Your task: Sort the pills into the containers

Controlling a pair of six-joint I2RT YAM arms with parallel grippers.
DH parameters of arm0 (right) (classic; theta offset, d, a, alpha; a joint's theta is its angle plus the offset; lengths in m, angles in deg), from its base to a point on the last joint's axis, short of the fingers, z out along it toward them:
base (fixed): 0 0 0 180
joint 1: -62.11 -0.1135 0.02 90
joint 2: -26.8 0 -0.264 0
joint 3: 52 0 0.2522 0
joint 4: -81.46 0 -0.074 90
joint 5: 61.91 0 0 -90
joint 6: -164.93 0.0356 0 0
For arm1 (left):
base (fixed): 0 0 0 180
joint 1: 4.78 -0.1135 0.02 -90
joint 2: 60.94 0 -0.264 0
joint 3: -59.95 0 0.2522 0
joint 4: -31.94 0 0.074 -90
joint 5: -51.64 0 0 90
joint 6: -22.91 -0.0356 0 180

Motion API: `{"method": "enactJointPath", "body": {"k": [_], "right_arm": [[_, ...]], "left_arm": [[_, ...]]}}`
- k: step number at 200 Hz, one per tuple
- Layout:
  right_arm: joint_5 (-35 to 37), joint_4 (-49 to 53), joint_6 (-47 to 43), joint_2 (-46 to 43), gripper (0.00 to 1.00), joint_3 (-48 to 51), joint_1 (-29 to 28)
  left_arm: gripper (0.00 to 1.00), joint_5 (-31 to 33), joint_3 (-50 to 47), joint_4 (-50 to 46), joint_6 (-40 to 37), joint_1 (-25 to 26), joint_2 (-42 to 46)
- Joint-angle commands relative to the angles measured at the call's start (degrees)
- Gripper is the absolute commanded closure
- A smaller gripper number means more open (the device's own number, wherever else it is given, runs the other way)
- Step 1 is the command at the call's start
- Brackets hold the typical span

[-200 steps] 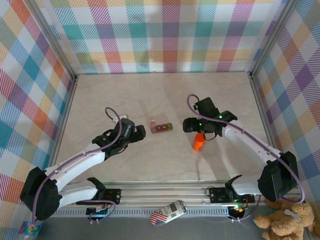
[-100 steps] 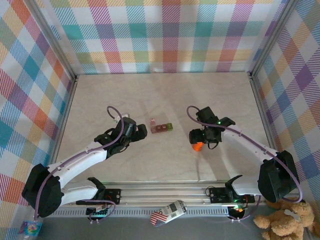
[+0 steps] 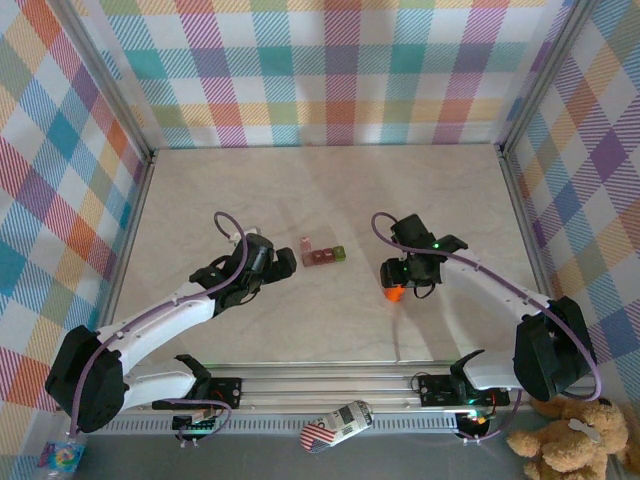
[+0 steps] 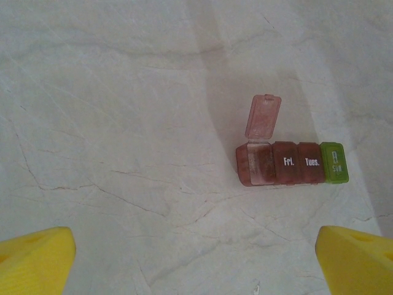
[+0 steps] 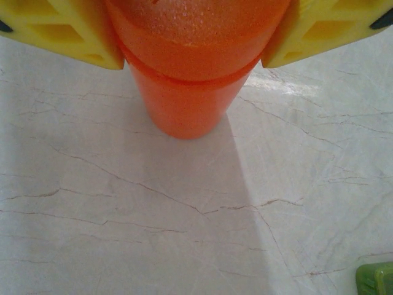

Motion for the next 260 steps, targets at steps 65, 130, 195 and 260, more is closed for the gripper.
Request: {"method": "enactJointPath", "body": {"k": [65, 130, 195, 260], "right_arm": [[-6.80, 0.65, -1.77, -0.26, 0.69, -5.03, 0.07], [-13.16, 4.14, -5.18, 8.80, 0.70, -25.84, 1.42], [-26.39, 13.23, -11.50, 22.27, 0.69, -50.66, 5.49], [-34.75, 18.72, -16.11, 25.97, 0.69, -56.83, 6.04]], "left_arm": [[0.01, -1.16, 5.53, -3.72, -6.28, -0.26, -3.59], [0.00, -1.10, 6.41, 12.19, -26.18, -0.28, -4.67], [0.07, -10.09, 7.48, 30.10, -41.98, -0.32, -11.55], [0.09, -22.62, 5.88, 45.83, -52.62, -0.30, -16.02]]}}
